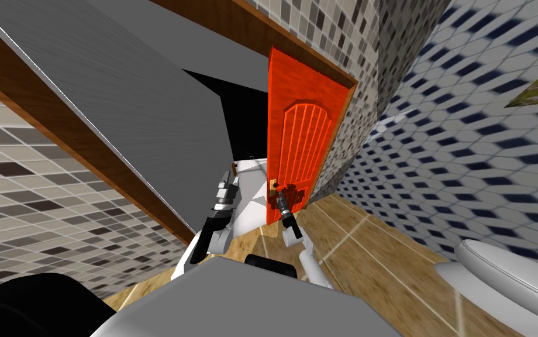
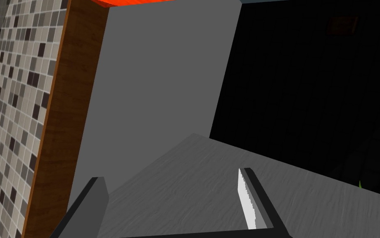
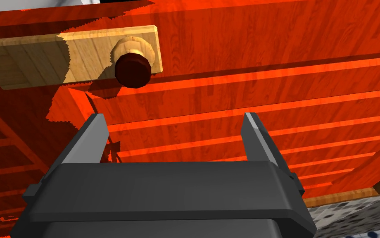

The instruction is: Push the door open

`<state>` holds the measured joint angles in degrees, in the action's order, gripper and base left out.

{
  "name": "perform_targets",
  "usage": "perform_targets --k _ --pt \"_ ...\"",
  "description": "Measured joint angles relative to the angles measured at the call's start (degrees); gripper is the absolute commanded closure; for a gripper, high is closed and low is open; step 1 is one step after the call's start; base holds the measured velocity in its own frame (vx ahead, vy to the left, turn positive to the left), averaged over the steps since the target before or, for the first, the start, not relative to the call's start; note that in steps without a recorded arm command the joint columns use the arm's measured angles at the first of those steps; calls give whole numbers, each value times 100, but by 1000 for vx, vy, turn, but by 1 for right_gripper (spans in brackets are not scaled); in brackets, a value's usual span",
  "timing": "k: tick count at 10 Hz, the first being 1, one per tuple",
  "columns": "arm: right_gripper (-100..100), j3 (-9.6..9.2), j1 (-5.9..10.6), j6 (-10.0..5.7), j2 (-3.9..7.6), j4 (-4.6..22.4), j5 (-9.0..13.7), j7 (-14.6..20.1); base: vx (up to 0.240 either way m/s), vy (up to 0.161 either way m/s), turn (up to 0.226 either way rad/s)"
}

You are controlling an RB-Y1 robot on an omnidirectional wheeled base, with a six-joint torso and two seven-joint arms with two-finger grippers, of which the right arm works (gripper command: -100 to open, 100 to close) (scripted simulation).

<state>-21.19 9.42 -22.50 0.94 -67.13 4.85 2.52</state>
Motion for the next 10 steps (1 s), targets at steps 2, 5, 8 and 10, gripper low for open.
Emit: perform_targets --k 2,5,8,10 --pt "-100 -66 151 25 -47 259 -1 -14 56 -107 60" --pt "-100 -176 436 69 -84 703 12 -18 61 -106 47" --pt "-100 -298 646 138 -133 1051 14 -30 55 -140 47" --pt "-100 -323 739 130 -173 1213 15 -45 74 -5 24"
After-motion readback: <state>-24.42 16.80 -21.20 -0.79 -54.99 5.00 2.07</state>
